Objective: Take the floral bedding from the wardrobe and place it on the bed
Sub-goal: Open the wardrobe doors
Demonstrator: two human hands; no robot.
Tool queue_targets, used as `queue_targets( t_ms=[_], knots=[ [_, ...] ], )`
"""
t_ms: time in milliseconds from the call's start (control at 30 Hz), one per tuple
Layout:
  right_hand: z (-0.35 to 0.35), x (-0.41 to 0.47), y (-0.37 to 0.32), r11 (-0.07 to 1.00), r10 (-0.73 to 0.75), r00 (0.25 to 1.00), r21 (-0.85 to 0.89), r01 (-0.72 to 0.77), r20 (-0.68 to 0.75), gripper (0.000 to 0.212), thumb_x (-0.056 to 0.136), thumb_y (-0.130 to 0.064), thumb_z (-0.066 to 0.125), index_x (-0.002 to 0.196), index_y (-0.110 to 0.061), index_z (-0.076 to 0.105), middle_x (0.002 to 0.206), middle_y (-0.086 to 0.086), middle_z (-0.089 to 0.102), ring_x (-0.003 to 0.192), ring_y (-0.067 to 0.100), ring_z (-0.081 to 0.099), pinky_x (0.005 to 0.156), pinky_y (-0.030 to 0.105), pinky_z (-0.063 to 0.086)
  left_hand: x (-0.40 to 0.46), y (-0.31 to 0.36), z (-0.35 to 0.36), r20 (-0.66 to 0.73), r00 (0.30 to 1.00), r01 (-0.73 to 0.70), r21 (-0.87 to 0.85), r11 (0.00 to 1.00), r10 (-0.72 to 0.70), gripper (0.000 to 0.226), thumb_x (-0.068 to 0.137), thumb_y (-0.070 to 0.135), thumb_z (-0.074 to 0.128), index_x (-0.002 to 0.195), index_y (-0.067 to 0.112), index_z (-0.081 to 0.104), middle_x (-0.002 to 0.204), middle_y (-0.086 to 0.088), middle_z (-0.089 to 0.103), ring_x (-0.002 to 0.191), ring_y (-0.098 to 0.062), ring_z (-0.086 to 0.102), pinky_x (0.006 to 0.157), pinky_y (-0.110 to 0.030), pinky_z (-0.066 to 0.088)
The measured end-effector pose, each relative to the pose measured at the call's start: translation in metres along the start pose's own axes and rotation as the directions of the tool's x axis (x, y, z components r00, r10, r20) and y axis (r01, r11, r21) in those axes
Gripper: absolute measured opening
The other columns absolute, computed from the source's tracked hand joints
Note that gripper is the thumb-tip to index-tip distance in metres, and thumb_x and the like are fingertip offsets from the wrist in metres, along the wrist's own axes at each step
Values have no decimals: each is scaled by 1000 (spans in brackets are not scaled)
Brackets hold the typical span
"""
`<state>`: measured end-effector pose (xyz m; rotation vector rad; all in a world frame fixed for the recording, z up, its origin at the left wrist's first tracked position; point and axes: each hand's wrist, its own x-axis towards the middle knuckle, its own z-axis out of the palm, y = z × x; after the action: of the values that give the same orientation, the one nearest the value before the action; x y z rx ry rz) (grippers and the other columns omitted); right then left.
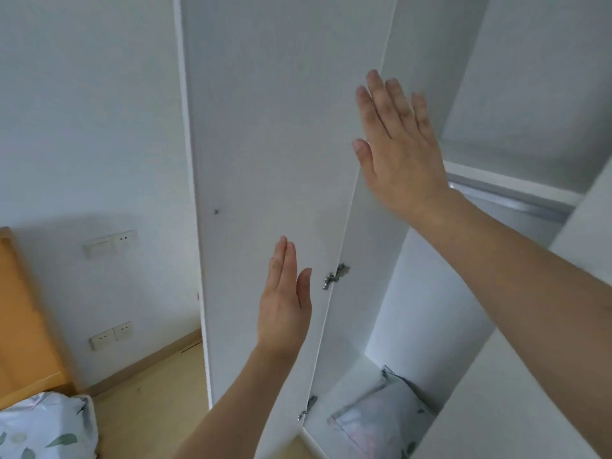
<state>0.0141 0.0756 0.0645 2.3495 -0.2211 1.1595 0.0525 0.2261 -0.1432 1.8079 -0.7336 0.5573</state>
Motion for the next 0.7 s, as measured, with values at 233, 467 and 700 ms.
queue_targets(
  t_ms=[233,467,700],
  knots=[
    [-25,-76,128,937,200,972,-313,-154,123,62,99,-31,33,151,-3,15,161,12,7,149,30,8,120,50,2,-7,74,100,262,958,-88,-122,989,118,53,101,33,35,150,12,32,159,2,25,145,-12,26,109,-11,14],
    [-28,-118,194,822,338,932,-523,-223,133,58,100,-30,32,150,-5,20,161,11,12,149,30,10,120,52,3,8,121,192,416,878,-114,-298,948,237,56,101,40,26,152,15,27,160,7,20,146,-4,17,108,-3,4],
    [-10,-127,212,733,424,894,-635,-245,144,54,100,-32,31,150,-12,26,161,5,11,149,31,7,120,53,2,22,147,252,693,635,134,-534,835,342,45,105,29,33,148,17,37,149,8,41,138,-5,35,113,-18,23]
  ],
)
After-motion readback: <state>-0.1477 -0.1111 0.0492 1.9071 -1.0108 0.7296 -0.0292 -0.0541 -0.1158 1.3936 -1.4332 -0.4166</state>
